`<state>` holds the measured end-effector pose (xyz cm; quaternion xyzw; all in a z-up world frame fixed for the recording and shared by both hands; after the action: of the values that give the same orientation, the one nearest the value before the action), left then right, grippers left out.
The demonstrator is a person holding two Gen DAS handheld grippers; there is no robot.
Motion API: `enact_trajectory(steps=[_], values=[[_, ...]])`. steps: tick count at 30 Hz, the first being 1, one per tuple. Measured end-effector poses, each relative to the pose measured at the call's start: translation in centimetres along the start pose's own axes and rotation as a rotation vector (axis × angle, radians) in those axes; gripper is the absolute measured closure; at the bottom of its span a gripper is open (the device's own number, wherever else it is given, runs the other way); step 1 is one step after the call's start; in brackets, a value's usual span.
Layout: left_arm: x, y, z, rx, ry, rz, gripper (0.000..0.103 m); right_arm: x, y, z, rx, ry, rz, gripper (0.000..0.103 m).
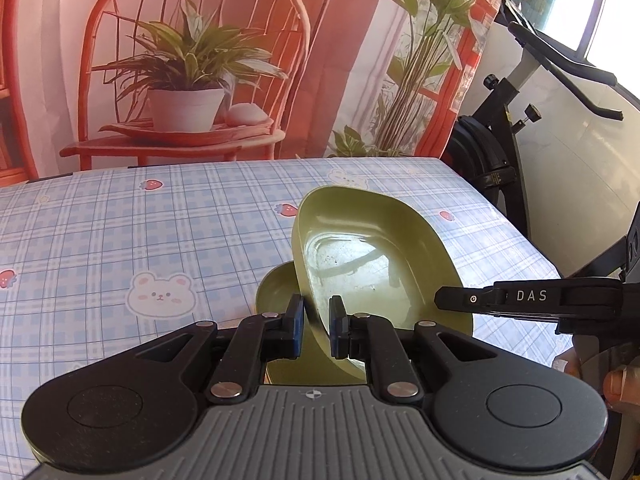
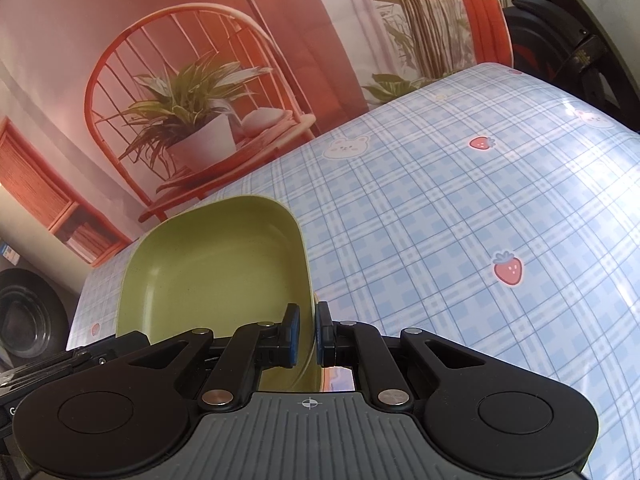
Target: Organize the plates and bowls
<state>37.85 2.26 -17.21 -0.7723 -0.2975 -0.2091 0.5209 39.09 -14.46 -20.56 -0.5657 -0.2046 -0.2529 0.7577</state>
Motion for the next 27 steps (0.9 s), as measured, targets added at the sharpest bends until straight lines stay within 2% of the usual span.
enact_trajectory(steps=[19,27], values=[[-1.9,1.1,2.0,0.036,-0.035,0.032,0.089,-2.2,1.5,0.2,-0.001,-0.014,0.058,0.095],[-2.7,1.4,2.2,0.034,-0.045,0.051,0.089,-2.2,1.6,0.2,0.002,-0.007,0.055,0.095]])
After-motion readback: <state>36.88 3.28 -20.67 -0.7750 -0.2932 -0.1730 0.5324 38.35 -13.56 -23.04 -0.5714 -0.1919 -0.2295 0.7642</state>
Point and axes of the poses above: each gripper's, at about its wrist camera, not at the fingertips, and y roughly the way its jaws point, z to its left, x to its top, the point moved 10 cm from there along y, roughly the way its jaws point, and after that the axes turned 13 degrees about -y, right-handed, at the moved point
